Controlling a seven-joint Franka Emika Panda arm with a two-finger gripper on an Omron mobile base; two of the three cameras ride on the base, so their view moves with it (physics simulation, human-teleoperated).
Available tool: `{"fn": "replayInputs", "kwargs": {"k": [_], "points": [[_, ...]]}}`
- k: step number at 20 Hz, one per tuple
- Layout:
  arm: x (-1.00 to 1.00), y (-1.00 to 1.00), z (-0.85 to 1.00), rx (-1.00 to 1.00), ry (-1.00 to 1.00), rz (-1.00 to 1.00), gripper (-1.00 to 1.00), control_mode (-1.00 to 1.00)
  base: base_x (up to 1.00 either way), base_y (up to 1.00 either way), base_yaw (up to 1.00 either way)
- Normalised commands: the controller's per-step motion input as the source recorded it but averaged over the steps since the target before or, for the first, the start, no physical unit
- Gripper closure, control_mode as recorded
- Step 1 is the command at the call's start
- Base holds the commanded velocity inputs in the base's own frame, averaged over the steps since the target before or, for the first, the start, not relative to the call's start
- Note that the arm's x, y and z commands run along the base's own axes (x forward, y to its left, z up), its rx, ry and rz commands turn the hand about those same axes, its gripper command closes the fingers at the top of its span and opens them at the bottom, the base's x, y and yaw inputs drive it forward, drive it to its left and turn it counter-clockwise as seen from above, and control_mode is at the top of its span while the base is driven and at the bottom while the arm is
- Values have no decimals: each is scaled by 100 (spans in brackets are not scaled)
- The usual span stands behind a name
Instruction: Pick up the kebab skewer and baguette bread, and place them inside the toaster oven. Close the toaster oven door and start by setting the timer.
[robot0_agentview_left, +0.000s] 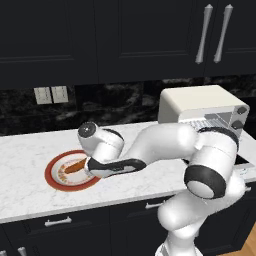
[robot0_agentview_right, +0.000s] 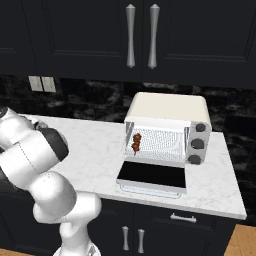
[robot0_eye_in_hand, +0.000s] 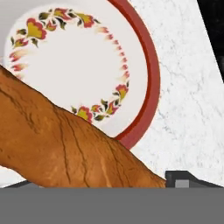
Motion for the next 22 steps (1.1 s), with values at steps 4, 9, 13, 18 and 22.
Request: {"fn": "replayInputs", "kwargs": {"k": [4,9,13,18,22], "points": [[-97,-100,73,16,-4,-15,100,-100,0,0,0],[-61,-100,73,16,2,-24,100,-100,0,0,0],[-48,-100,61,14,1,-24,100,-100,0,0,0],[-21,-100,48,9,0,-21,100,-100,0,0,0],[0,-100,40,5,4,-22,100,-100,0,0,0]]}}
